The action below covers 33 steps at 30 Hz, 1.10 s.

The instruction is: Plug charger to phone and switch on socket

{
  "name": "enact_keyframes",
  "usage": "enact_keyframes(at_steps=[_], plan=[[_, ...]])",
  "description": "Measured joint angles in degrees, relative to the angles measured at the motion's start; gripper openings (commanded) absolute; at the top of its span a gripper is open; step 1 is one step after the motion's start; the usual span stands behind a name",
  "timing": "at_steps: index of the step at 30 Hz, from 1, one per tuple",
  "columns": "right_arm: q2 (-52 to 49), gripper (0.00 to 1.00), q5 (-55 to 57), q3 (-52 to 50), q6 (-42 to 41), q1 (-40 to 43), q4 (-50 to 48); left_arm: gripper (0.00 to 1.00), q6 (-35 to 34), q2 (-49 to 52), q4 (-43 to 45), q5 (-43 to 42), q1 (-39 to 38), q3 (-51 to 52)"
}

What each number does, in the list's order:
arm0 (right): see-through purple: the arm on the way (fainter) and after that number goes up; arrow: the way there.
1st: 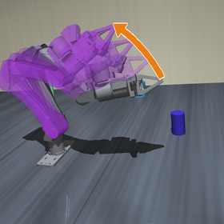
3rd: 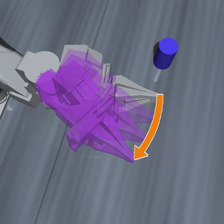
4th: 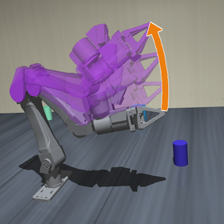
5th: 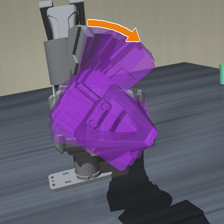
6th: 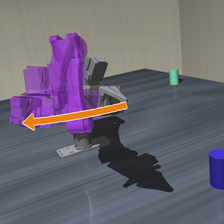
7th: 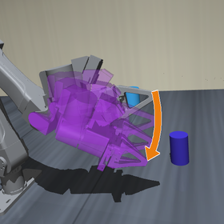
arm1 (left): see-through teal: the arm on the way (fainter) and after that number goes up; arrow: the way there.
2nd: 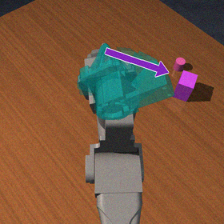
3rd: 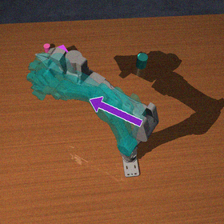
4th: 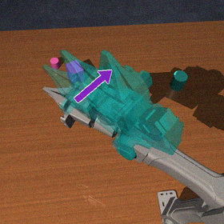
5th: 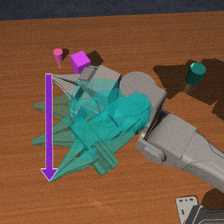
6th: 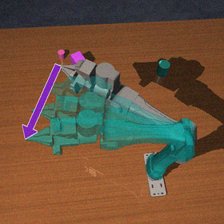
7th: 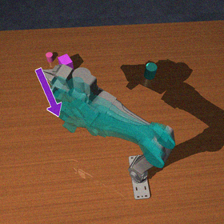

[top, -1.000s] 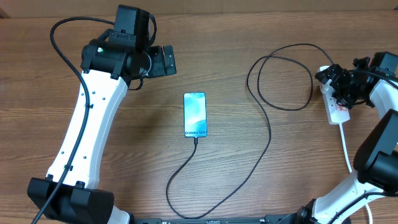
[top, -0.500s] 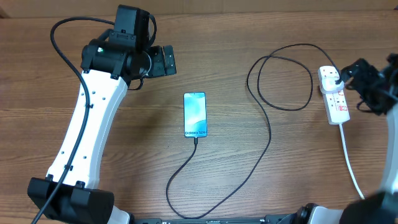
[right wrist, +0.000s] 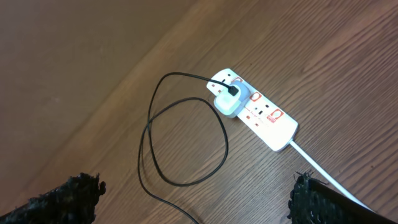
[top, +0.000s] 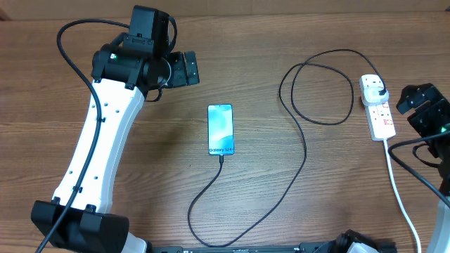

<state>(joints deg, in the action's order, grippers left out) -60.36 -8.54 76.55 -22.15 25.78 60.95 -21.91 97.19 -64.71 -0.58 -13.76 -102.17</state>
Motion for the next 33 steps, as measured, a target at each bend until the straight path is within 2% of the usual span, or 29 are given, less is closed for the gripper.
enact_keyframes(at_steps=[16,27,33], plan=[[-2.7,1.0,0.0,0.0,-0.1,0.0,0.0,1.0,0.0,0.0,0.0,0.0,0.0,0.0],[-8.4,1.0,0.0,0.0,-0.2,0.0,0.0,1.0,0.0,0.0,0.0,0.0,0.0,0.0],[-9.8,1.0,0.0,0.0,-0.1,0.0,-2.4,1.0,0.0,0.0,0.0,0.0,0.0,0.0]])
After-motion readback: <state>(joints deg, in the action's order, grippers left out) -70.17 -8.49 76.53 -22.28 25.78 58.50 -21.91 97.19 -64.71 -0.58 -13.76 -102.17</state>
